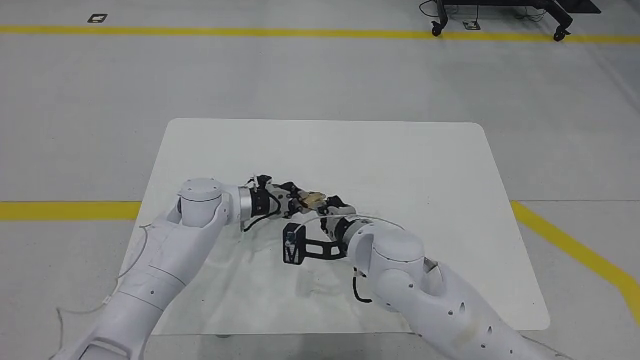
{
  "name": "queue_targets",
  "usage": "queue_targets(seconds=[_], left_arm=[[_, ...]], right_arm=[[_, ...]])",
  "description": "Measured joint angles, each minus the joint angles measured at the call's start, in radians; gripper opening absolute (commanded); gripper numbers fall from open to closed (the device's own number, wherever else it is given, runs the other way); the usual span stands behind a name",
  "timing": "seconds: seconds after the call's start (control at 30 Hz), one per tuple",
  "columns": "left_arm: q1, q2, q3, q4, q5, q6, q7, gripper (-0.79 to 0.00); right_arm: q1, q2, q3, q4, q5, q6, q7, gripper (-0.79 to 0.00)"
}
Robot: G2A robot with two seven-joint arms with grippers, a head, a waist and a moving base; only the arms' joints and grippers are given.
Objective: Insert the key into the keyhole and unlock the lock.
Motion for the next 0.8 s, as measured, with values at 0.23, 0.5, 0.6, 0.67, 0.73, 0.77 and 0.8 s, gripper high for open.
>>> queue_targets(seconds=[0.23,0.5,0.6,0.67,0.73,0.77,0.8], left_arm=[[-0.005,0.003,0.001,0.002,0.014,-0.006,-0.019,-0.785],[-0.004,0.012,-0.017,0.006,0.025,-0.016,-0.049,-0.785],[-0.001,0.014,-0.022,0.010,0.006,-0.010,-0.076,-0.785],[-0.001,0.014,-0.019,0.011,-0.003,-0.001,-0.093,-0.785],[-0.003,0.013,-0.013,0.012,-0.010,0.012,-0.106,-0.785],[-0.004,0.013,-0.010,0.012,-0.012,0.016,-0.111,-0.785],[-0.005,0.013,-0.008,0.012,-0.013,0.018,-0.113,-0.785]], right_arm=[[0.007,0.004,-0.007,-0.002,-0.039,-0.088,-0.058,-0.785],[-0.038,0.031,0.120,-0.045,0.024,-0.152,-0.229,-0.785],[-0.073,0.050,0.203,-0.063,0.067,-0.188,-0.342,-0.785],[-0.090,0.061,0.243,-0.067,0.069,-0.220,-0.419,-0.785],[-0.100,0.070,0.259,-0.064,0.046,-0.242,-0.476,-0.785],[-0.101,0.072,0.258,-0.061,0.030,-0.248,-0.492,-0.785],[-0.100,0.074,0.253,-0.058,0.014,-0.251,-0.504,-0.785]])
